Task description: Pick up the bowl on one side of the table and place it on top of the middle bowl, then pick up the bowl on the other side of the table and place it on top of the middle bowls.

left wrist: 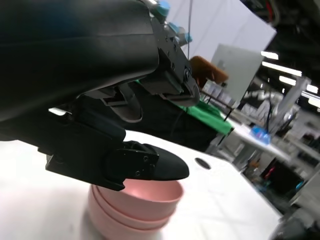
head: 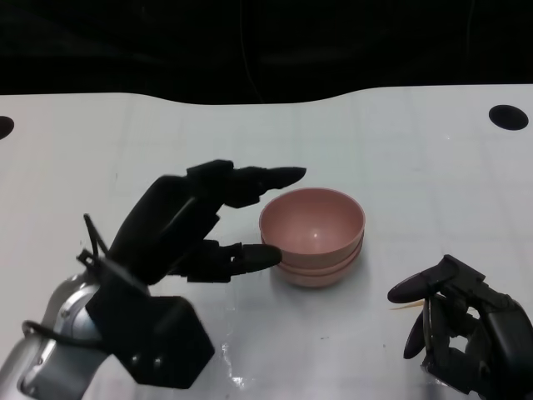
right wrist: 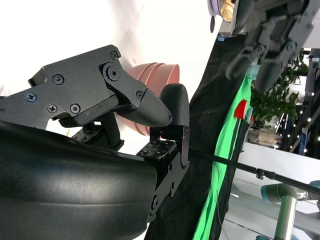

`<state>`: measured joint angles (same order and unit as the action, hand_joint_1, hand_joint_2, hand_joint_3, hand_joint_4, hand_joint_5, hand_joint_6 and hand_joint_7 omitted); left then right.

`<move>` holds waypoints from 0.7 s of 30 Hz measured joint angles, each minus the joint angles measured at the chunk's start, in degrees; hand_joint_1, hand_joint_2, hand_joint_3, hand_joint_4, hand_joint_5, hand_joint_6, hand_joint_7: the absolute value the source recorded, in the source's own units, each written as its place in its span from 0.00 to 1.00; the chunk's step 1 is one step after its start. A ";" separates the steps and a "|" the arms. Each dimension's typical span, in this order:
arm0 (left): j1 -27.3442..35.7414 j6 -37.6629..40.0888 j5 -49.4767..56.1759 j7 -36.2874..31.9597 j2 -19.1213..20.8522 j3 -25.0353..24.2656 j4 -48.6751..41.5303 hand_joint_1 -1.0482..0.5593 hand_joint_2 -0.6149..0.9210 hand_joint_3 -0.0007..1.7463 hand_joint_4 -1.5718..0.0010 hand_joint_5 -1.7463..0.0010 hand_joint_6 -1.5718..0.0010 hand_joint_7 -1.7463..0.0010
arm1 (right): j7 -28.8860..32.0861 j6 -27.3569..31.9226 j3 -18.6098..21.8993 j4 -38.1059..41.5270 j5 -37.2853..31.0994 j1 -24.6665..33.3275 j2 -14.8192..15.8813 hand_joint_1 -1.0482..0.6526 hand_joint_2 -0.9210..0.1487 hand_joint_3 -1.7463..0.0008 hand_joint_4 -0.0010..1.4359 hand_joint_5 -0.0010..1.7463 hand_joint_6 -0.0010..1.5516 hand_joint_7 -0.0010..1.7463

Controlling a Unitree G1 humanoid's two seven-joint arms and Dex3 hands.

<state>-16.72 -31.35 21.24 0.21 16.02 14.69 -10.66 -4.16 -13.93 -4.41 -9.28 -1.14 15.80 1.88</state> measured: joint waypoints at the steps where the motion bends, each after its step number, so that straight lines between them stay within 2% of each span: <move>1: 0.28 -0.24 -0.52 0.04 -0.19 -0.13 -0.15 0.33 1.00 0.16 0.79 0.38 0.60 0.93 | 0.00 0.01 -0.01 0.00 0.00 0.00 0.00 0.57 0.41 0.30 0.54 0.95 0.47 0.77; 3: 0.43 -0.75 -1.33 0.10 -0.43 -0.82 -0.24 0.34 1.00 0.15 0.80 0.34 0.59 0.91 | -0.01 0.03 -0.04 0.00 0.00 -0.01 -0.01 0.57 0.41 0.30 0.54 0.95 0.47 0.77; 4: 1.31 -1.11 -4.62 0.79 -0.93 -1.59 0.07 0.37 1.00 0.15 0.75 0.25 0.58 0.75 | -0.05 0.11 -0.15 -0.01 0.01 -0.05 -0.04 0.57 0.40 0.30 0.55 0.95 0.48 0.77; 5: 2.83 -1.42 -9.31 1.64 -1.91 -2.27 0.58 0.39 1.00 0.15 0.74 0.21 0.65 0.58 | -0.05 0.14 -0.18 -0.04 0.03 0.04 -0.11 0.57 0.40 0.30 0.55 0.95 0.48 0.77; 7: 7.59 -1.58 -18.85 4.54 -4.12 -3.21 2.51 0.41 1.00 0.16 0.72 0.18 0.72 0.41 | -0.08 0.23 -0.22 -0.05 0.04 0.18 -0.13 0.57 0.41 0.31 0.55 0.95 0.48 0.77; 11: 14.92 -1.60 -26.62 8.55 -5.38 -4.87 4.81 0.43 1.00 0.17 0.71 0.15 0.75 0.33 | -0.36 0.61 -0.25 -0.07 0.21 0.16 -0.19 0.57 0.40 0.31 0.55 0.94 0.48 0.76; 13: 16.28 -1.10 -28.75 9.62 -5.75 -5.94 5.92 0.44 0.99 0.18 0.69 0.14 0.72 0.33 | -0.57 0.60 -0.25 -0.09 0.20 0.04 -0.22 0.57 0.40 0.31 0.55 0.93 0.48 0.76; 15: 17.27 -0.36 -30.77 10.64 -6.52 -6.39 7.54 0.45 0.95 0.25 0.68 0.14 0.69 0.34 | -0.61 0.63 -0.18 -0.09 0.20 0.11 -0.22 0.57 0.40 0.31 0.55 0.93 0.48 0.76; 19: 18.56 2.00 -33.48 12.76 -7.93 -6.76 9.73 0.48 0.84 0.47 0.60 0.16 0.60 0.35 | -0.63 0.93 -0.16 -0.25 0.21 0.14 -0.24 0.58 0.40 0.31 0.55 0.93 0.48 0.76; 21: 20.04 4.31 -36.06 13.98 -8.32 -6.96 11.04 0.47 0.83 0.51 0.57 0.15 0.57 0.35 | -0.68 1.21 -0.15 -0.27 0.23 0.13 -0.25 0.58 0.40 0.31 0.55 0.93 0.48 0.76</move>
<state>3.32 -27.04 -14.81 14.19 7.70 7.72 0.38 -4.84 -12.71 -4.56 -9.55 -0.91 15.93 1.63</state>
